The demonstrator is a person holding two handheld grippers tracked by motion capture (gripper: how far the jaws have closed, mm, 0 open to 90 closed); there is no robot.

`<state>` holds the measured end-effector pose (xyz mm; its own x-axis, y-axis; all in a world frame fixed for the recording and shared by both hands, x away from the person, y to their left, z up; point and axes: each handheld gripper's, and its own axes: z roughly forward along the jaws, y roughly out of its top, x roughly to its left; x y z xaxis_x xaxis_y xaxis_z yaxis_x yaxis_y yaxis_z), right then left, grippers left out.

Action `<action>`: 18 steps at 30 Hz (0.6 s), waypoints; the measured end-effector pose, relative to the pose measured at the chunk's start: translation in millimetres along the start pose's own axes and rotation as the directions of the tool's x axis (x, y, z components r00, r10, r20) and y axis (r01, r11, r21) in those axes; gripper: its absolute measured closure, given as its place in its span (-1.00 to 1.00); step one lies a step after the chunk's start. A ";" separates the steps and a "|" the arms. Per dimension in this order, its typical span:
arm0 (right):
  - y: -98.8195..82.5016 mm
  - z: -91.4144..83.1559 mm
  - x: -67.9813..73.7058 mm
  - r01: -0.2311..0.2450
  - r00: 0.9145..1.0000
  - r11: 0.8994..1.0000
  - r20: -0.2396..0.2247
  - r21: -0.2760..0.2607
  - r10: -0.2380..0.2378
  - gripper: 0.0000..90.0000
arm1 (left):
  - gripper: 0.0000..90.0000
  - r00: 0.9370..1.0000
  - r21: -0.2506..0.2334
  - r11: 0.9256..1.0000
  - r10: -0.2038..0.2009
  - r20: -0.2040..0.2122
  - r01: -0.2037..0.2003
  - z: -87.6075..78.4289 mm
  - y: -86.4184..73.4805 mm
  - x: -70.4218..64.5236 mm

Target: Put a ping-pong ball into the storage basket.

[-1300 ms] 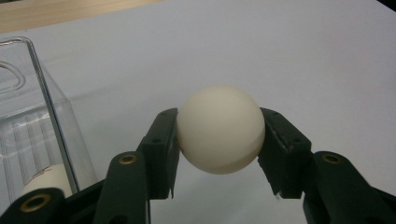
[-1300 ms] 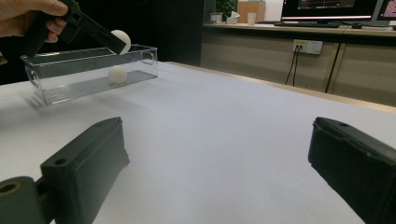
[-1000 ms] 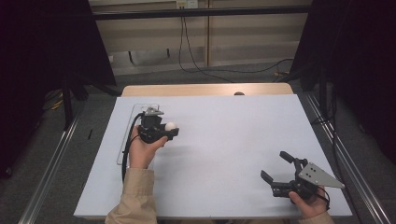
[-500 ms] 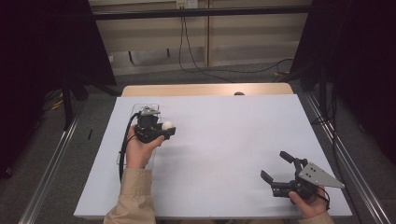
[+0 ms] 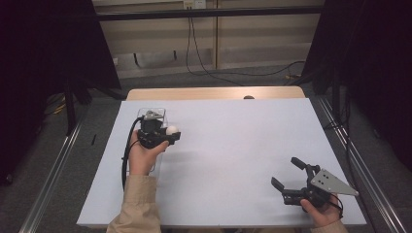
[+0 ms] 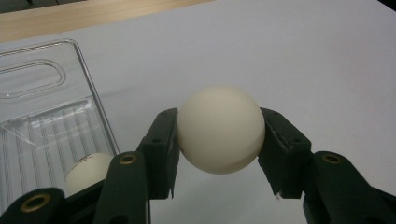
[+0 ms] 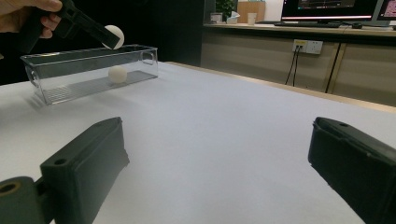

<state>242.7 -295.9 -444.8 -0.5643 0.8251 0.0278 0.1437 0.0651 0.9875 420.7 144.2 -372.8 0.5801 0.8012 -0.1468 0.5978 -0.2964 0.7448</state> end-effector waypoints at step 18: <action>0.0 0.1 0.0 0.001 1.000 1.000 0.000 0.000 -0.001 -0.93 | 0.13 1.000 -0.007 1.000 0.002 -0.019 -0.002 -6.9 -1.0 7.0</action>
<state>242.7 -295.8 -444.8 -0.5642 0.8252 0.0272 0.1435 0.0656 0.9875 420.3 153.7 -370.0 0.5707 0.8103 -0.1329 0.5928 -0.2946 0.7495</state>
